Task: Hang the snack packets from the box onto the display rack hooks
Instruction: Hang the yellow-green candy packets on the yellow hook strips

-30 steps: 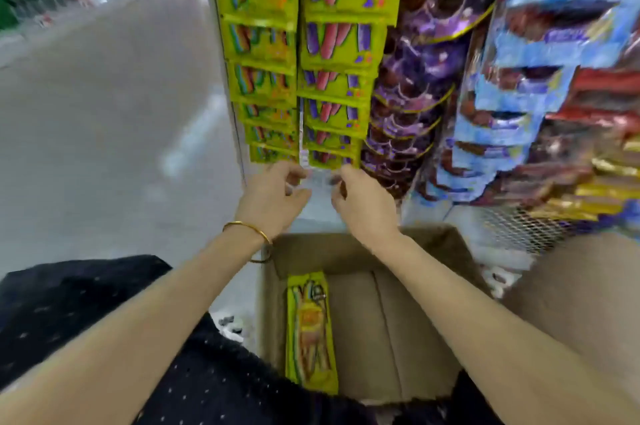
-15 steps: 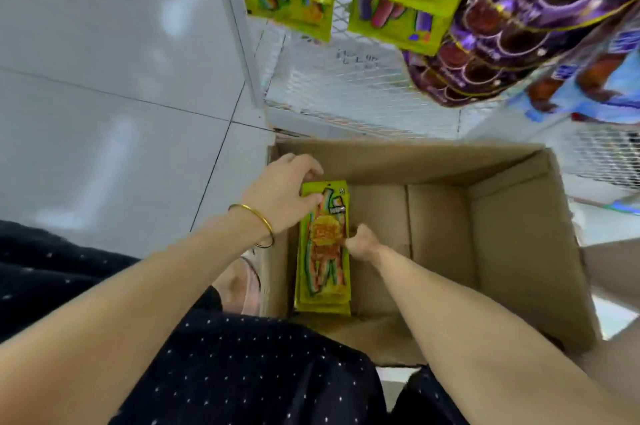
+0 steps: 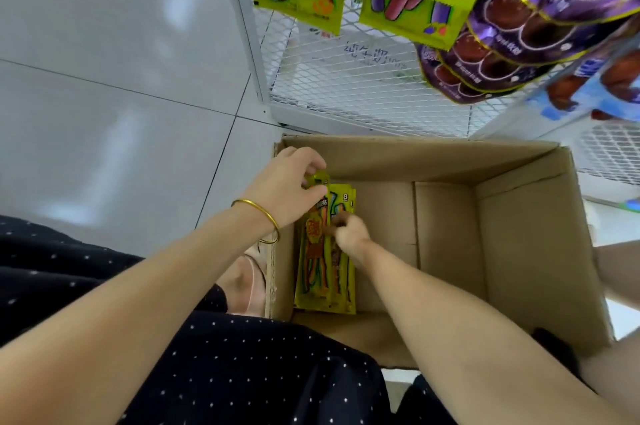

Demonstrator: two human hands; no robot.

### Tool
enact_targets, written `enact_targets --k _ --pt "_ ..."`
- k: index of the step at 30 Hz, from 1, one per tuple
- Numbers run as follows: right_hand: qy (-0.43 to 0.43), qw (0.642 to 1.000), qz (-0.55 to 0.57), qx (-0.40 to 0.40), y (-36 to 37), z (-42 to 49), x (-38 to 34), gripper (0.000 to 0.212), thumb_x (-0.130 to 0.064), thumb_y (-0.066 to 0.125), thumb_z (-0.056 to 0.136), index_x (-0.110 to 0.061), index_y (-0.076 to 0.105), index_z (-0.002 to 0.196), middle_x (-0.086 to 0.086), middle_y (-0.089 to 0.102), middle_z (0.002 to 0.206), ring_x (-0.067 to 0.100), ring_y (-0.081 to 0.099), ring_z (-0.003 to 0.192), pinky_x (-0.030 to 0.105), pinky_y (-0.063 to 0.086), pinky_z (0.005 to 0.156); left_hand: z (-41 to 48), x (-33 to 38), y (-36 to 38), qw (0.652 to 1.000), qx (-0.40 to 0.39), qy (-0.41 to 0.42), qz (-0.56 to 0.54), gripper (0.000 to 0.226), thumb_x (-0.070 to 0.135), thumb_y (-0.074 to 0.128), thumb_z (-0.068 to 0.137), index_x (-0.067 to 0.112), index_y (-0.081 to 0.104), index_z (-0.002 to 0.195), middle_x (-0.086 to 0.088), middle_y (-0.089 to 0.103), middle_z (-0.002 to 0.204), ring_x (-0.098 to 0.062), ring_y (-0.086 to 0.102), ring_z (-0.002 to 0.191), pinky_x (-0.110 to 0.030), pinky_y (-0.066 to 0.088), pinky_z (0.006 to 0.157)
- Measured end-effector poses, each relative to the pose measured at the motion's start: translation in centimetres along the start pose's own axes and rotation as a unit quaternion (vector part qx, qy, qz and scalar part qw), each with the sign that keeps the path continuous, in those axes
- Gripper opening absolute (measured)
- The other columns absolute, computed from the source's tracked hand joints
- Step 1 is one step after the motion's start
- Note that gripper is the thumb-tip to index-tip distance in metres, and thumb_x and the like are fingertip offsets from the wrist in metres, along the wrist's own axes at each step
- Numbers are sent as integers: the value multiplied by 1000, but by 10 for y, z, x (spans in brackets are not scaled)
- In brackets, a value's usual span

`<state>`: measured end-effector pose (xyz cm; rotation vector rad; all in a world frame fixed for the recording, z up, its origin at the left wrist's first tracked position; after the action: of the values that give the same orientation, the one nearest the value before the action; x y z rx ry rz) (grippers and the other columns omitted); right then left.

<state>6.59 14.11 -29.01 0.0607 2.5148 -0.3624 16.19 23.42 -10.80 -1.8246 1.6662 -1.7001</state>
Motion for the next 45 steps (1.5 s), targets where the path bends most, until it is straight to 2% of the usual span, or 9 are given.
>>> enact_targets --k 8,13,17,21,26,30,34,38,45 --pt "-99 966 170 -170 -99 -67 -65 31 8 46 87 -16 38 68 0 48 60 8 48 52 21 39 48 12 10 -12 991 80 -82 -69 78 31 77 70 4 39 132 -19 47 130 -30 43 124 -35 36 102" --pt "-192 933 232 -198 -138 -131 -117 20 -5 58 69 -14 49 85 7 63 82 19 61 75 37 51 71 2 62 -46 960 120 -42 -251 60 16 74 75 9 42 125 -13 58 83 -31 61 83 -54 51 82" --pt "-400 903 158 -21 -165 -200 -172 33 -5 64 85 -13 39 105 8 59 102 18 59 91 40 50 83 -27 124 -94 956 134 66 -251 44 6 67 82 19 44 117 -10 54 73 -21 63 70 -41 57 71" --pt "-585 788 101 164 -183 -293 -229 46 -4 70 80 -19 30 97 -2 45 87 6 51 75 21 43 67 -72 181 -156 946 177 140 -231 44 3 68 80 23 44 111 -7 52 68 -27 60 69 -48 54 70" --pt "-710 655 7 258 -192 -396 -302 40 -9 70 78 -21 50 111 -17 49 102 -3 50 91 18 40 85 -125 243 -247 921 211 202 -257 45 -2 64 82 15 45 120 -18 57 86 -28 59 79 -54 51 79" --pt "-760 571 6 311 -204 -467 -378 23 -4 68 76 -7 68 99 -7 62 94 -1 49 93 1 32 84 -150 287 -329 880 303 270 -248 37 11 69 80 22 49 108 -19 55 85 -29 56 77 -55 49 78" --pt "-788 511 21 343 -209 -526 -455 28 1 64 75 -1 67 103 10 67 103 12 54 98 -1 28 83 -166 329 -407 784 491 334 -181 31 14 59 87 17 42 113 2 52 75 0 53 63 -20 41 64" --pt "-794 468 43 386 -210 -559 -523 30 7 61 75 2 63 104 15 65 104 26 56 104 14 32 83 -171 369 -461 703 627 319 -106 35 14 43 95 -1 38 126 -19 51 122 -26 50 109 -28 31 85" --pt "-776 455 27 437 -225 -568 -587 33 10 53 80 4 54 113 20 56 115 31 50 109 23 31 84 -134 400 -519 687 642 325 -100 38 16 43 93 2 36 128 -18 53 121 -28 53 106 -23 28 71"
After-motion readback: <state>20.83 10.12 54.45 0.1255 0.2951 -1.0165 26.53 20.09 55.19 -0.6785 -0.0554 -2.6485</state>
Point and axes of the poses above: each hand's wrist, its own z-axis towards the middle knuckle, its own y-axis out of the palm, x = y × z, the point moved 5 cm from there along z, towards the middle knuckle
